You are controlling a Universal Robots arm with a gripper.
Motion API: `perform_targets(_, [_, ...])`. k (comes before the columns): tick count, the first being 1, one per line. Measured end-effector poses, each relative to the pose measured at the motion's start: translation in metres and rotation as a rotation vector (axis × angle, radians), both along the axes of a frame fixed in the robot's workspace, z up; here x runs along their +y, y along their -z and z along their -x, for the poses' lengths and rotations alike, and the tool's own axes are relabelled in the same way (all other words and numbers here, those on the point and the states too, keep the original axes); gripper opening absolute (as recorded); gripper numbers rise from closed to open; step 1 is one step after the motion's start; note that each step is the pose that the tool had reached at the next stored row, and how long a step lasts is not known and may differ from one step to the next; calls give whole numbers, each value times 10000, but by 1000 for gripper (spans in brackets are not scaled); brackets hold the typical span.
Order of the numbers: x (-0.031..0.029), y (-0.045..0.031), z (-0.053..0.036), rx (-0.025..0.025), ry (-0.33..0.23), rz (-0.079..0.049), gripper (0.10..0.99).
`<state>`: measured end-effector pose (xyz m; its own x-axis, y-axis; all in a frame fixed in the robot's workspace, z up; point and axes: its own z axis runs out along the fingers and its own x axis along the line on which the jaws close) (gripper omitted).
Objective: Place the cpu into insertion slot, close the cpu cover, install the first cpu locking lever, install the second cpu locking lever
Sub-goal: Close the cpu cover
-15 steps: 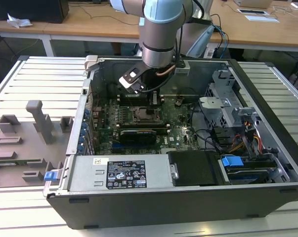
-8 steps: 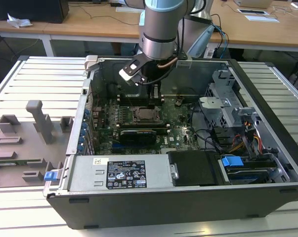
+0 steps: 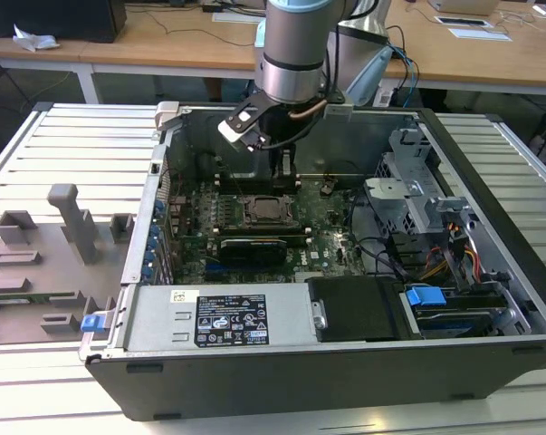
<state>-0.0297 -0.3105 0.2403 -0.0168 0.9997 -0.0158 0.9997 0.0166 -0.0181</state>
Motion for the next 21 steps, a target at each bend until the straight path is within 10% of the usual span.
perform_targets(8, [0, -240, 0, 0, 0, 0, 106])
perform_targets(21, [0, -289, 0, 0, 0, -1, 106])
